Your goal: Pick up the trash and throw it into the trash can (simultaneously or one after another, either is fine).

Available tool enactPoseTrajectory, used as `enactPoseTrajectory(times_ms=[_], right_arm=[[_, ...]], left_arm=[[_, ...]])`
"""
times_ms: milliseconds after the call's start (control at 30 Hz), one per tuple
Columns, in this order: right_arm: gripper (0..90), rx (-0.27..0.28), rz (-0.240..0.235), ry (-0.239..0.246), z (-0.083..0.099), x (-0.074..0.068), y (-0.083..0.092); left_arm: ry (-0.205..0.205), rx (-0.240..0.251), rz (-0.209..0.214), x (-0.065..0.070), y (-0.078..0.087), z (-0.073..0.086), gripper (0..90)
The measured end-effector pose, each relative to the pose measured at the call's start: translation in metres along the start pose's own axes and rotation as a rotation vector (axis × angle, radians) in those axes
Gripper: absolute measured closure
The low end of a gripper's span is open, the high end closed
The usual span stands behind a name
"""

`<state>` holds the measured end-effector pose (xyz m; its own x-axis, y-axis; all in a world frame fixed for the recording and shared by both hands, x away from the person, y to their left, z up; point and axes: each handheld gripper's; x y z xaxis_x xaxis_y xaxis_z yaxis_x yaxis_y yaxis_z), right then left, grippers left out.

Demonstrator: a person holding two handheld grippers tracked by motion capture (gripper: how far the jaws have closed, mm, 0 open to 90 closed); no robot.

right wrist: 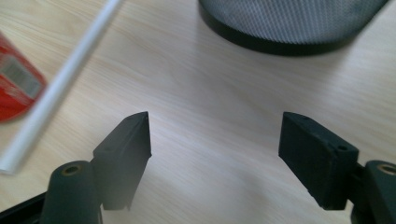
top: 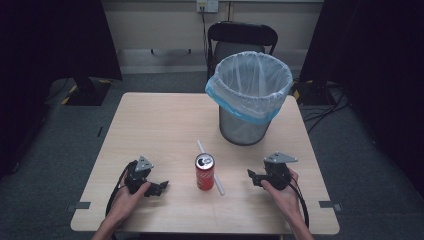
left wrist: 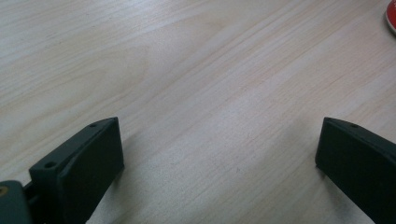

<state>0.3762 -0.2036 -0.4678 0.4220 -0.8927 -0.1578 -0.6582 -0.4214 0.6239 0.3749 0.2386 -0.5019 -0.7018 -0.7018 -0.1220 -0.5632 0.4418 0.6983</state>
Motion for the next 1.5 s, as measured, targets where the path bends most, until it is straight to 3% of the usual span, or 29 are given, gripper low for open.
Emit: enactPoseTrajectory(times_ms=[100, 133, 167, 333, 800, 1000, 1500], right_arm=[[24.8, 0.002, -0.022, 0.011, -0.003, -0.006, 0.0], [24.9, 0.002, -0.055, 0.027, -0.005, -0.012, 0.0], [24.9, 0.002, -0.055, 0.027, -0.005, -0.012, 0.0], [23.4, -0.012, -0.147, 0.066, -0.008, -0.03, -0.002], [19.1, -0.05, -0.29, 0.143, -0.013, -0.073, -0.009], [18.5, -0.058, -0.332, 0.182, -0.014, -0.09, -0.014], [16.9, -0.058, -0.389, 0.235, -0.031, -0.118, -0.036]], left_arm=[[-0.001, 0.0, 0.0, 0.0, 0.0, 0.0, 0.3], [-0.001, 0.0, 0.0, 0.0, 0.0, 0.0, 0.3], [-0.001, 0.0, 0.0, 0.0, 0.0, 0.0, 0.3], [-0.001, 0.0, 0.0, 0.0, 0.0, 0.0, 0.3], [0.0, 0.0, 0.001, 0.0, 0.0, 0.0, 0.3], [-0.001, -0.001, 0.0, 0.0, 0.0, 0.0, 0.3], [0.0, 0.0, 0.001, 0.0, 0.0, 0.0, 0.3]])
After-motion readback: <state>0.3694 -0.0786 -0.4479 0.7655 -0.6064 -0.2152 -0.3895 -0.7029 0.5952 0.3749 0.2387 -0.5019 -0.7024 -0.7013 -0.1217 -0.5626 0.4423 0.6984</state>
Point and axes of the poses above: each handheld gripper's, and its own axes: y roughly backward along the jaws, z roughly out of its underside, x roughly to its right, and after that the axes turned 10 degrees about -y, right-handed
